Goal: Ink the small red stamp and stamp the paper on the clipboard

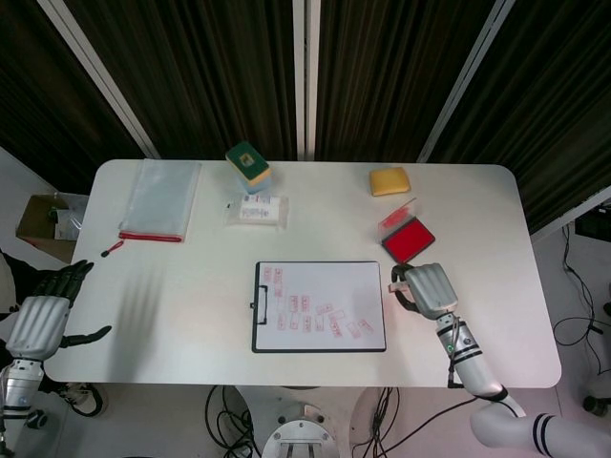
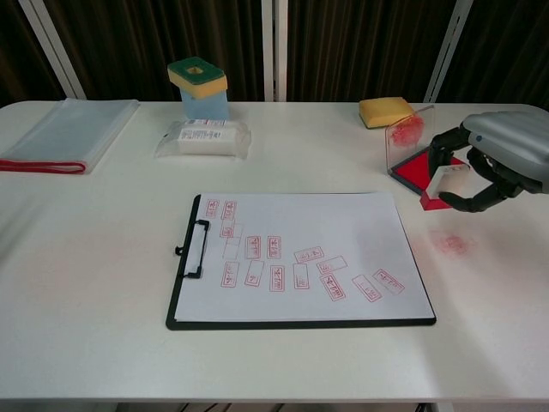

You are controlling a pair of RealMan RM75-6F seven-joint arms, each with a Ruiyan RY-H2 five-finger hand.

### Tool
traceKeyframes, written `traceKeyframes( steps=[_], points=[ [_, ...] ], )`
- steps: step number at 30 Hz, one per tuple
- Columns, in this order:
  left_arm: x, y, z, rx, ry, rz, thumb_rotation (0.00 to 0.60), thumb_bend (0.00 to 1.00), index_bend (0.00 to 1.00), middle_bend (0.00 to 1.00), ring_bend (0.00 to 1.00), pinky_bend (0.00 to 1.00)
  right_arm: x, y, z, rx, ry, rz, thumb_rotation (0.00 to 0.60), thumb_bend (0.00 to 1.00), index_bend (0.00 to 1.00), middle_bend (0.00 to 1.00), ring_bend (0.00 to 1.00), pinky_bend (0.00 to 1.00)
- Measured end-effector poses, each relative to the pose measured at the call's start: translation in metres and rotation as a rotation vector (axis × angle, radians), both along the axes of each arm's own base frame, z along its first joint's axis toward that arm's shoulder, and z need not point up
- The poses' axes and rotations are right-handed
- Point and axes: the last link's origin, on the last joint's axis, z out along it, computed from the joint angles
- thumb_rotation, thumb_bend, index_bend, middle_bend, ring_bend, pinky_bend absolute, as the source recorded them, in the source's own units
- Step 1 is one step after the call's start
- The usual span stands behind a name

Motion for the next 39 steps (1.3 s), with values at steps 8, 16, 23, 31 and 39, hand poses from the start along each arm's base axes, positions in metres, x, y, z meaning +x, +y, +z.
traceKeyframes(
  steps=[8,16,23,31,39],
  points=[
    [0.002,0.0,-0.002,-0.005,0.003,-0.005,0.434,0.09,0.06,0.06,0.1,0.18,-0.035,0.008,-0.003,0.022,0.042,-0.062,0.6,0.36,0.73,0.6,0.82,0.93],
    [0.002,0.0,-0.002,-0.003,0.004,-0.007,0.432,0.09,0.06,0.06,0.1,0.18,-0.047,0.012,-0.013,0.023,0.04,-0.063,0.6,0.35,0.69,0.56,0.82,0.93],
    [0.002,-0.001,-0.001,0.002,0.005,-0.008,0.432,0.09,0.06,0.06,0.1,0.18,-0.05,0.012,-0.021,0.026,0.033,-0.055,0.6,0.35,0.62,0.5,0.82,0.93],
    [0.001,-0.001,-0.001,0.001,0.006,-0.006,0.433,0.09,0.06,0.06,0.1,0.18,-0.052,0.012,-0.023,0.036,0.031,-0.056,0.6,0.33,0.44,0.4,0.81,0.93],
    [0.002,-0.001,-0.003,-0.002,0.005,-0.009,0.431,0.09,0.06,0.06,0.1,0.18,-0.056,0.015,-0.022,0.056,0.043,-0.055,0.6,0.31,0.33,0.28,0.81,0.93]
  ],
)
